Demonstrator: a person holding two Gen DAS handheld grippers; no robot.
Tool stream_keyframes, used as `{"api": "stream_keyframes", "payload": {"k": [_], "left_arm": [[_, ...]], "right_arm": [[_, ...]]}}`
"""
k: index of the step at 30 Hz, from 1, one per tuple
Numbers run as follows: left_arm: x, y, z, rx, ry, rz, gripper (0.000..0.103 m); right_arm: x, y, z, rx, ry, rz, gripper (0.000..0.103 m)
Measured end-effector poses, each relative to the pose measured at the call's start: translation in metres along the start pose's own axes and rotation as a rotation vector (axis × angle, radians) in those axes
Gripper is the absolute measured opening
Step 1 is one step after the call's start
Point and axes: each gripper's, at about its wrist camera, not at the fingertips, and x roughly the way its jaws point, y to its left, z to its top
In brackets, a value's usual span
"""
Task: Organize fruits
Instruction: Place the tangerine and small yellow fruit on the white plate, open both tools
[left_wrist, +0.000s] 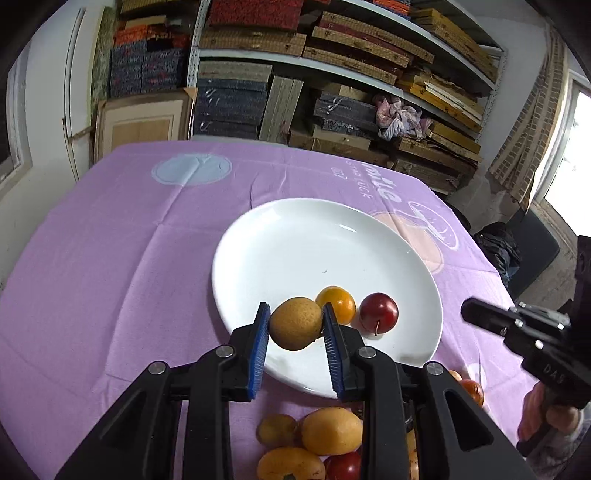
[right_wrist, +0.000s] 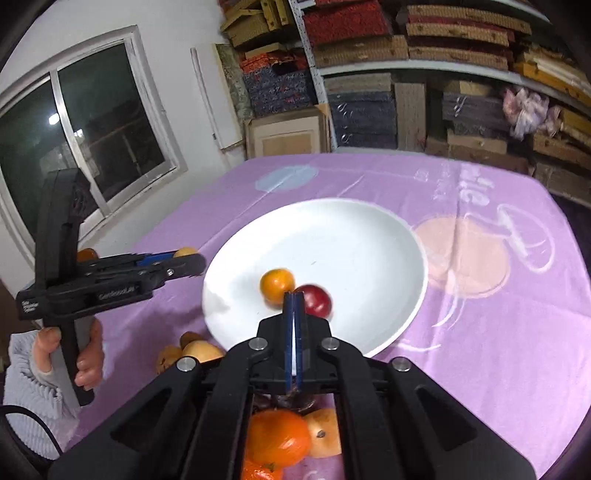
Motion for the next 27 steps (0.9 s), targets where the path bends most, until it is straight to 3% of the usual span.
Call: {"api": "stream_keyframes", "payload": {"k": [2, 4, 6, 12, 15, 22, 27], "left_arm": [[0.004, 0.001, -0.007, 0.012, 0.001, 0.0, 0.029], [0.004, 0.001, -0.013, 0.022, -0.003, -0.004, 0.029], [0.004, 0.001, -0.015, 0.017, -0.003, -0.022, 0.029], [0.003, -0.004, -0.016, 0.036, -0.013, -0.014, 0.029], [0.002, -0.002, -0.016, 0.027, -0.011, -0.02, 0.029], [0.005, -0.003, -0.016, 0.045, -0.008, -0.008, 0.029], [0.013, -0.007, 0.013, 0.081, -0.019, 0.047, 0.029]], "right_arm": [[0.003, -0.001, -0.017, -0.044, 0.051, -0.039, 0.031], [-0.014, 0.001, -0.035, -0.068, 0.033, -0.017, 0.066], [-0.029, 0.006, -0.048, -0.08, 0.021, 0.004, 0.086], [-0.004, 0.029, -0.051, -0.181, 0.051, -0.058, 0.085], [0.018, 0.032, -0.058, -0.173, 0.131, -0.062, 0.047], [0.007, 0.032, -0.061, -0.158, 0.084, -0.059, 0.045], [0.001, 0.022, -0.001, -0.144, 0.013, -0.086, 0.045]]}}
